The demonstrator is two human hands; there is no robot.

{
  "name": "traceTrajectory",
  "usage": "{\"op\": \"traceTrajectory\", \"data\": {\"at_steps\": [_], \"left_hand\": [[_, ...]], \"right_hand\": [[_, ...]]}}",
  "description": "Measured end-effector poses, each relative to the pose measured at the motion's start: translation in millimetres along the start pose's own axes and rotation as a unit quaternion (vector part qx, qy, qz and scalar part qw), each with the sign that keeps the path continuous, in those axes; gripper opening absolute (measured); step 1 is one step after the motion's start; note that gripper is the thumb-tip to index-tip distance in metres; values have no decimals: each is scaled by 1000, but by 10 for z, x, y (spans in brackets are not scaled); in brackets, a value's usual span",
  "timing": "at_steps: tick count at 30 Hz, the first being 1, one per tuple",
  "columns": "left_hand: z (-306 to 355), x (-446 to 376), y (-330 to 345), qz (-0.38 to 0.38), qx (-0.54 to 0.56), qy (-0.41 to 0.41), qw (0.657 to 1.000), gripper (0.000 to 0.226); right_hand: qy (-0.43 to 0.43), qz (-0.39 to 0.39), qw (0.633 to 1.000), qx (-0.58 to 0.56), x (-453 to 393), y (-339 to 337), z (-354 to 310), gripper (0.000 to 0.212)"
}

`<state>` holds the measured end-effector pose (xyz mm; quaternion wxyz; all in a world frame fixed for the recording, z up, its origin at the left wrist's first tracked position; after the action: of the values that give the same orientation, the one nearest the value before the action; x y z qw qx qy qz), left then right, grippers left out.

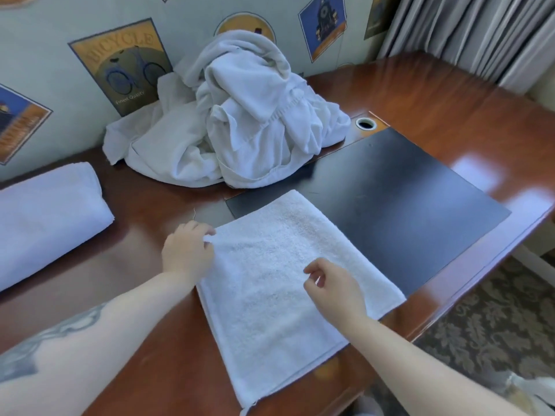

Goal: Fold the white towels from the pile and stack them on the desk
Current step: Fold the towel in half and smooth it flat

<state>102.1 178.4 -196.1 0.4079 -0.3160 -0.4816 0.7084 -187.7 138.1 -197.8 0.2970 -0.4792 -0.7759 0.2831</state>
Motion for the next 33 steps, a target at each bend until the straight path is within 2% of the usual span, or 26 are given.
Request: {"op": "traceTrajectory", "data": {"at_steps": [3, 5, 7, 10, 12, 15, 17, 22, 23, 25, 29, 33], "left_hand": [[652, 88, 316, -55, 27, -16, 998, 44], [979, 142, 605, -98, 2, -74, 992, 57], [1147, 147, 815, -110, -13, -145, 983, 64], [1187, 110, 964, -120, -19, -247, 961, 64], [1154, 87, 1009, -131, -44, -280, 950, 63], [1129, 10, 1045, -134, -83, -256, 954, 62], [1100, -61, 1040, -145, -83, -226, 960, 62], [946, -264, 903, -211, -132, -145, 958, 62], [941, -301, 875, -221, -153, -146, 952, 62], [1018, -348, 835, -200, -172, -180, 947, 61], [1507, -189, 943, -45, -84, -245, 965, 58], [1733, 134, 1196, -73, -33, -295, 952, 56]], "right_hand": [[-20, 3, 1000, 18, -689, -197, 50, 25], [-30, -1, 999, 20, -1149, -307, 59, 29], [-41, -24, 999, 11, -1597, -383, 52, 30], [-66, -135, 988, -22, -2167, -387, -38, 30], [-84, -233, 967, -54, -2409, -308, -105, 34], [-113, -338, 934, -23, -2630, -192, -189, 38], [-123, -357, 926, -17, -2724, -183, -204, 34], [-145, -397, 906, -31, -2797, -309, -71, 4], [-151, -406, 901, -26, -2783, -346, -23, 9], [-164, -409, 897, -35, -2764, -418, 70, 16], [-195, -386, 888, -154, -2758, -594, 39, 14], [-175, -457, 840, -235, -2804, -675, -148, 23]]}}
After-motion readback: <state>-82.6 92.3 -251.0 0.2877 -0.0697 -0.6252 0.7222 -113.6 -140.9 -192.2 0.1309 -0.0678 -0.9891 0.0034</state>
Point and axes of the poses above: each hand's wrist, its own x-axis away from the middle knuckle, its own y-axis out of the palm, z = x × y, the point moved 3 cm from there along -x, towards the middle knuckle, and after that the axes turned 1 degree about -z, right-handed, at the moved point
